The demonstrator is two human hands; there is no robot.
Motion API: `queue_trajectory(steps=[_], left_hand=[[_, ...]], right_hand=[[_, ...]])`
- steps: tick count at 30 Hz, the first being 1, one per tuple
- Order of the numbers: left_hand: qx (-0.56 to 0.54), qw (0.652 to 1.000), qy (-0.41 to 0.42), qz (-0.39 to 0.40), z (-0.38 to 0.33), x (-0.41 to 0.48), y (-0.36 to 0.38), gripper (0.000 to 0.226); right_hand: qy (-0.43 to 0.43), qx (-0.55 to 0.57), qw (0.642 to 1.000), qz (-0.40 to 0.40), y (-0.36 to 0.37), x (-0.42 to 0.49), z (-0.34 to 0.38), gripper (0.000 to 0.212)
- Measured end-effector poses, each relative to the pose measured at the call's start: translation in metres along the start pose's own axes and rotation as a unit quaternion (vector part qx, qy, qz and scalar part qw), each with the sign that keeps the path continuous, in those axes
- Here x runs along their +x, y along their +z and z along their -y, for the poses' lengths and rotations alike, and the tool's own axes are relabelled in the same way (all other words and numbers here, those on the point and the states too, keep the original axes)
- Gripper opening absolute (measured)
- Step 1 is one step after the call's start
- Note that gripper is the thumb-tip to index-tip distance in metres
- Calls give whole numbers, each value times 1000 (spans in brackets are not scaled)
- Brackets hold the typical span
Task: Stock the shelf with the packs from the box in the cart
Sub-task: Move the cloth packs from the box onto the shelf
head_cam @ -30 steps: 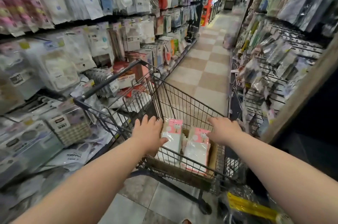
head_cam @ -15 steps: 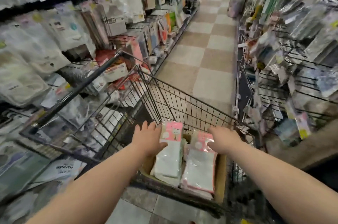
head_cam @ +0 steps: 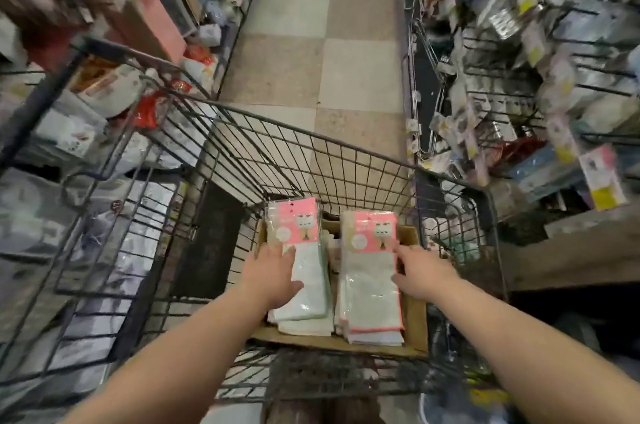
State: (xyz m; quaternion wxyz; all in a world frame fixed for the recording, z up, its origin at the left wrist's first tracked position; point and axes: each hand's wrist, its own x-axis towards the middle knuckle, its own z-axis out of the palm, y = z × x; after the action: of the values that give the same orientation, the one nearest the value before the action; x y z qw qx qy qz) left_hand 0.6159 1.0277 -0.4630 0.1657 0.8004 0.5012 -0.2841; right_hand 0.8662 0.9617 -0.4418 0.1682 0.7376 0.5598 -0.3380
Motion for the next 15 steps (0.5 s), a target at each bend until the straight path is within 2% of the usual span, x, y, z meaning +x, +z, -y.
queue_trajectory(steps=[2,4,8,12,15], left_hand=[[-12,1000,6,19,4,19,10,73],[-43,998,3,34,8,38,22,68],[-132,989,-42,61,14,68,49,61],[-246,961,-108,72,19,94,71,66],[-323,932,-152,69,24,109,86,76]], right_hand=[[25,24,999,24,12,15,-4,71],[50,56,997,37,23,31,-7,65],[88,144,985,45,48,59,-9,58],[133,226,965,32,72,86,-11,52],[172,283,944,13,86,103,-10,59]])
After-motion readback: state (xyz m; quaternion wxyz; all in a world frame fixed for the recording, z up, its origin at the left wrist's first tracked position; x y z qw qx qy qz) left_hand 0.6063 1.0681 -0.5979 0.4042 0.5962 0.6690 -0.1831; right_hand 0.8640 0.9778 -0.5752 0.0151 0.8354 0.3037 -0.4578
